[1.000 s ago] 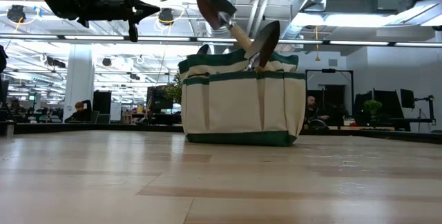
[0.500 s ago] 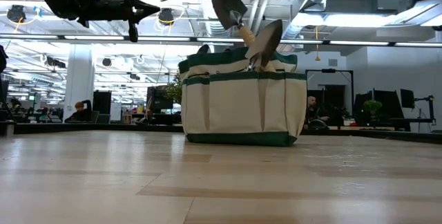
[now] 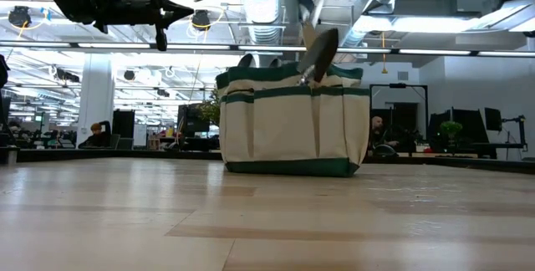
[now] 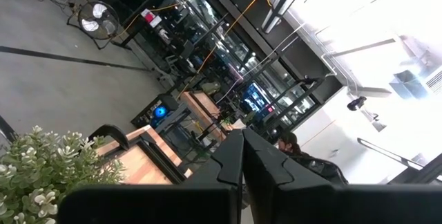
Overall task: Pick & Place Garden tools in Gardening bag
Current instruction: Put the brown trowel into the white gardening bag
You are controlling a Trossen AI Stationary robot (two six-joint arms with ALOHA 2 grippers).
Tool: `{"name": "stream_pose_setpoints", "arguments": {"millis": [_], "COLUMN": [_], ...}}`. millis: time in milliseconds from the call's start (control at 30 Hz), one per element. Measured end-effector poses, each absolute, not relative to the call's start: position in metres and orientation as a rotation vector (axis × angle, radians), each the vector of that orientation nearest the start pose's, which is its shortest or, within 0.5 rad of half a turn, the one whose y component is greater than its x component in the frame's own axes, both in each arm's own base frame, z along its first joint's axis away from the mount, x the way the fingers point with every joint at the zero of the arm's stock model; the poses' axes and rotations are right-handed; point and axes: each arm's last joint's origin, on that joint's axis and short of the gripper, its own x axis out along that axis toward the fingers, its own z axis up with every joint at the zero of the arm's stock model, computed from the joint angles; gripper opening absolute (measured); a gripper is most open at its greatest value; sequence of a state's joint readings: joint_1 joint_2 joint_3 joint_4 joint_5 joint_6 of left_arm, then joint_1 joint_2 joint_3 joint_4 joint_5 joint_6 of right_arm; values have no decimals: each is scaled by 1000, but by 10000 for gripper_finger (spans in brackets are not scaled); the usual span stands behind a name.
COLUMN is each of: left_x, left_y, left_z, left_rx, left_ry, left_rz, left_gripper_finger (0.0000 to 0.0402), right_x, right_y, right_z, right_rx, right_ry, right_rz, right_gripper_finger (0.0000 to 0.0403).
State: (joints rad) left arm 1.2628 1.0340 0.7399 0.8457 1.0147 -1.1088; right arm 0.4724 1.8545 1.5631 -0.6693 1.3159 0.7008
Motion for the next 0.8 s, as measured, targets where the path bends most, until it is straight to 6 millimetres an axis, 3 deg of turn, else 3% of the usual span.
{"name": "stream_pose_setpoints", "arguments": {"millis": [167, 467, 800], "left_x": [86, 86, 86], "left_y": [190, 190, 190], "left_z": [360, 360, 360], "left_rx": [-596, -596, -596], "left_ry": [-325, -325, -325], "left_rz": [84, 84, 83], "left_gripper_finger": [8, 8, 8], "right_x": [349, 337, 316], "right_y": [158, 156, 153], "right_z": [264, 262, 228], "right_rx": [-97, -62, 53], "right_ry": [250, 149, 55], "right_rz": [-947, -1015, -1031], "right_gripper_finger": [0, 0, 0]}}
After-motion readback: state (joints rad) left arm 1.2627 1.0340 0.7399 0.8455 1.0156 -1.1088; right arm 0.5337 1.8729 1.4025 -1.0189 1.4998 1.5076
